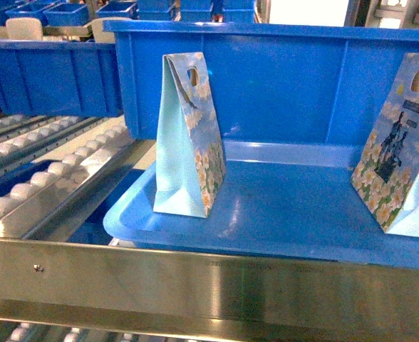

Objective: Move flower gift bag to table near conveyor

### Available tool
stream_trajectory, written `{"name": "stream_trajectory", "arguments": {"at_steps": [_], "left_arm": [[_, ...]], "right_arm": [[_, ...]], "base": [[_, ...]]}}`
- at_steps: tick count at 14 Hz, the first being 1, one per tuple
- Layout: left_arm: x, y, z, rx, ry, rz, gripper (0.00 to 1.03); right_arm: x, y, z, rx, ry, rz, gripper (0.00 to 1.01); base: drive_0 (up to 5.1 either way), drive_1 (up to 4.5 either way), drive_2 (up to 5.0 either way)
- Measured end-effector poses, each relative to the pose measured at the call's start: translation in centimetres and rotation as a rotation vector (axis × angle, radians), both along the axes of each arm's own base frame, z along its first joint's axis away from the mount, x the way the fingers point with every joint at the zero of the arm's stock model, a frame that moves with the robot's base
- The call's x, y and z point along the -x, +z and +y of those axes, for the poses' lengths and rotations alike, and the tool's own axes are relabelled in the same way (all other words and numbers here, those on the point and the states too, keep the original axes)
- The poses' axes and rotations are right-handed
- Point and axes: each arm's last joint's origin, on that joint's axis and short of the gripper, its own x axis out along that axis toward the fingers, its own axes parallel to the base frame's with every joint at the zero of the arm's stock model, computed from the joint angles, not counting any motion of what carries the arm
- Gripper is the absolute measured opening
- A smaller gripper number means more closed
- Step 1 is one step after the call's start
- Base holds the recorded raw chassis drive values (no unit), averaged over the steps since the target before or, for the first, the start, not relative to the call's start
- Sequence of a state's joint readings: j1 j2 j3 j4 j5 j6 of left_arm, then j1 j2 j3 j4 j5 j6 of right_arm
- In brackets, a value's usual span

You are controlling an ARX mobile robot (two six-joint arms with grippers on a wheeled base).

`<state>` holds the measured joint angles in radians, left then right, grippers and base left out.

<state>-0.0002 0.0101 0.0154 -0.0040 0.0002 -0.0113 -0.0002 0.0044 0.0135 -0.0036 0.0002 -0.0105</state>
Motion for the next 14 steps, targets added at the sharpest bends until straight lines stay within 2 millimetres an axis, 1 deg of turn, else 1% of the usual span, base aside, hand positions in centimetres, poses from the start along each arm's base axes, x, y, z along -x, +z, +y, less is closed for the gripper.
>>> {"name": "stream_trajectory", "arguments": {"at_steps": [1, 2, 4, 6, 8, 9, 11, 12, 14], "left_arm": [[0.0, 0.0, 0.0, 0.000, 0.000, -0.003, 0.98], [-0.2, 0.6, -0.1, 0.001, 0.002, -0.052, 0.98], [-1.3, 0.6, -0.7, 0.006, -0.025, -0.038, 0.98], [-2.3, 0.9, -0.8, 0.011, -0.035, -0.051, 0.98], [-3.8, 2.0, -0.8, 0.010, -0.062, -0.071, 0.98], [-4.9, 3.0, -0.9, 0.009, -0.081, -0.099, 0.98], [-6.5, 4.2, -0.9, 0.008, -0.088, -0.113, 0.98], [-6.5, 4.1, -1.0, 0.008, -0.093, -0.106, 0.98], [-6.5, 4.2, -1.0, 0.008, -0.093, -0.114, 0.98]], "right_arm": [[-0.1, 0.3, 0.0, -0.001, -0.001, -0.031, 0.98], [-0.6, 0.6, 0.0, -0.002, 0.001, -0.042, 0.98], [-1.6, 0.4, -0.3, -0.008, -0.004, -0.005, 0.98], [-2.5, 1.8, -0.2, -0.004, 0.012, -0.050, 0.98], [-3.7, 3.2, 0.2, 0.005, 0.044, -0.092, 0.98], [-4.6, 3.7, 0.5, 0.010, 0.051, -0.098, 0.98], [-6.0, 4.7, 1.6, 0.018, 0.062, -0.092, 0.98], [-6.1, 5.0, 2.1, 0.026, 0.077, -0.097, 0.98], [-6.1, 5.0, 2.1, 0.033, 0.065, -0.097, 0.98]], "base": [[0.0, 0.00, 0.0], [0.0, 0.00, 0.0], [0.0, 0.00, 0.0], [0.0, 0.00, 0.0], [0.0, 0.00, 0.0], [0.0, 0.00, 0.0], [0.0, 0.00, 0.0], [0.0, 0.00, 0.0], [0.0, 0.00, 0.0]]}}
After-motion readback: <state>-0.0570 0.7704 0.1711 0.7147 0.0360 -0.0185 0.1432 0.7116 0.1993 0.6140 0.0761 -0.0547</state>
